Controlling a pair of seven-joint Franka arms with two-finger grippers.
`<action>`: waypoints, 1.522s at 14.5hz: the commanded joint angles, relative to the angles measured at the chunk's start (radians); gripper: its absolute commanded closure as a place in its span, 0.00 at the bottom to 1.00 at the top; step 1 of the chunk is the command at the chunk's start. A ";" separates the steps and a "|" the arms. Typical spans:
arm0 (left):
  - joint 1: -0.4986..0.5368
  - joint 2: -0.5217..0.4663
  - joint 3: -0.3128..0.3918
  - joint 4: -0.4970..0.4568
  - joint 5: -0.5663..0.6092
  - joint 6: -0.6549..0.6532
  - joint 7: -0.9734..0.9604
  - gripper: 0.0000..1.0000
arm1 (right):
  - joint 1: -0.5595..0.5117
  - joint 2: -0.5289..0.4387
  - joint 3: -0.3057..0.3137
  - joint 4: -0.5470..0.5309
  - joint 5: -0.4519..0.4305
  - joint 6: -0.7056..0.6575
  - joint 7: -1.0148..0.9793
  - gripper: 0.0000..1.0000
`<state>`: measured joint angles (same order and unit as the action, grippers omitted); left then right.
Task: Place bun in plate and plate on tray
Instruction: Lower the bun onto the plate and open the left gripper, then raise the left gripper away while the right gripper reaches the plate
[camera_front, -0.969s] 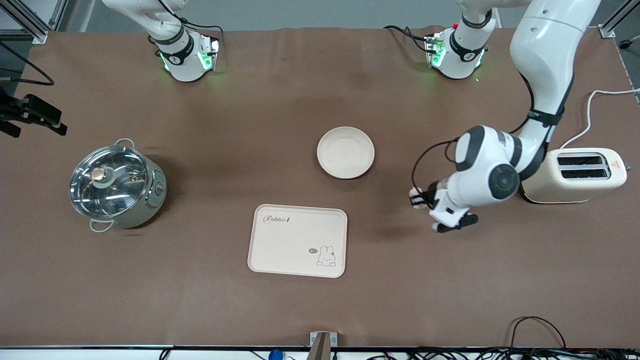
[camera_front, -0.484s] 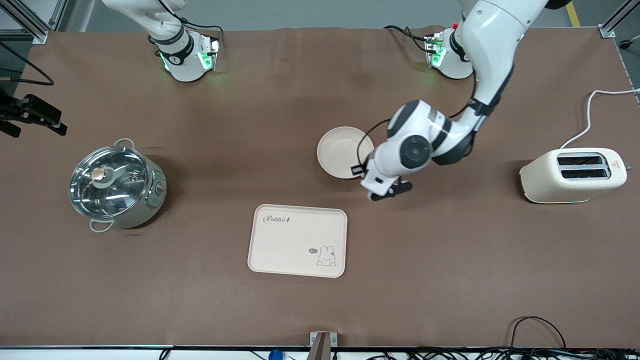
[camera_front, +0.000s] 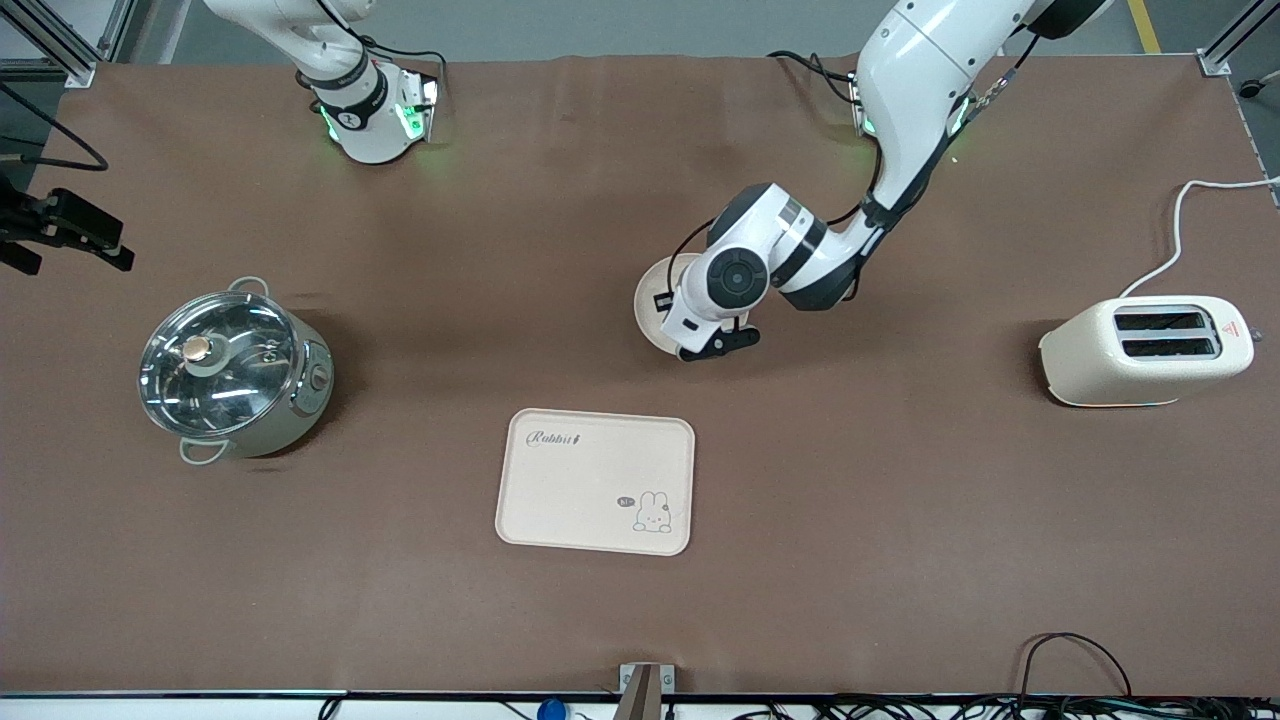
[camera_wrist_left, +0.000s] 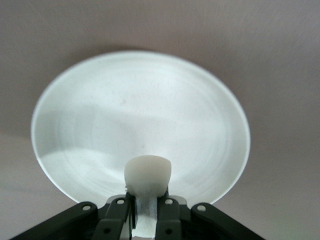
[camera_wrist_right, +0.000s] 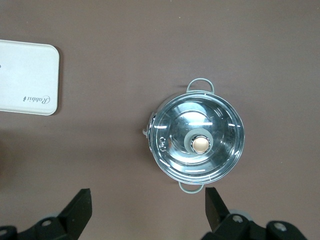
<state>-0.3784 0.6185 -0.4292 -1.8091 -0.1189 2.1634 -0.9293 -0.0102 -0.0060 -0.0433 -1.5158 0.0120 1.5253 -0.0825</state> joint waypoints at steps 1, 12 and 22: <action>-0.017 0.007 0.009 0.004 0.036 0.006 -0.009 0.44 | -0.016 -0.003 0.011 -0.004 0.002 -0.002 -0.011 0.00; 0.084 -0.111 0.009 0.321 0.126 -0.415 0.004 0.00 | 0.157 0.173 0.017 -0.018 0.219 0.036 0.165 0.00; 0.398 -0.342 0.001 0.433 0.337 -0.522 0.464 0.00 | 0.593 0.501 0.017 -0.311 0.528 0.812 0.501 0.00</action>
<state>-0.0125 0.3424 -0.4161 -1.3627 0.1865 1.6549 -0.5267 0.5219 0.4631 -0.0139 -1.7881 0.4761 2.2282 0.4009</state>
